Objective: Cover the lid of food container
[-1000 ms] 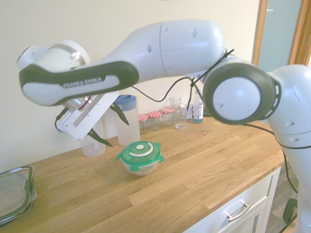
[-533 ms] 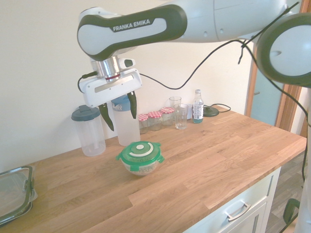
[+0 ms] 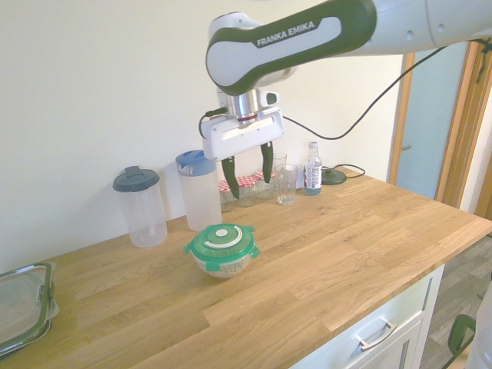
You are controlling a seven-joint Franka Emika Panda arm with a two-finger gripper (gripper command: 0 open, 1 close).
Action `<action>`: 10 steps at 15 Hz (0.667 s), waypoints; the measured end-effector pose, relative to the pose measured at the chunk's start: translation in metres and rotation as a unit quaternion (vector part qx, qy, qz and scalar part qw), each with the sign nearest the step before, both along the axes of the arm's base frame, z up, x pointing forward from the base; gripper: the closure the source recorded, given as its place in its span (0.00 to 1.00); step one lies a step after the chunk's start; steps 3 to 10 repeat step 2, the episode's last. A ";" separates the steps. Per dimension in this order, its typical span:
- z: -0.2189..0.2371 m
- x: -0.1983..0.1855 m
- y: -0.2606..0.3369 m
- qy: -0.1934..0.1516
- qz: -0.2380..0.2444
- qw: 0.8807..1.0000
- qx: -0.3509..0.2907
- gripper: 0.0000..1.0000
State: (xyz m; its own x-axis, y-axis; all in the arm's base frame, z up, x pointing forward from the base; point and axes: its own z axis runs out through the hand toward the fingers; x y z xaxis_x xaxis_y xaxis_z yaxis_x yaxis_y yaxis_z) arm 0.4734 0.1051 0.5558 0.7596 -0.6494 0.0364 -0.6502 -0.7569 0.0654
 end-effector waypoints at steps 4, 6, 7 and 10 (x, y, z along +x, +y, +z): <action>-0.009 -0.024 -0.036 -0.003 -0.015 1.000 0.010 0.00; -0.009 -0.024 -0.036 -0.003 -0.015 1.000 0.010 0.00; -0.009 -0.024 -0.036 -0.003 -0.015 1.000 0.010 0.00; -0.009 -0.024 -0.036 -0.003 -0.015 1.000 0.010 0.00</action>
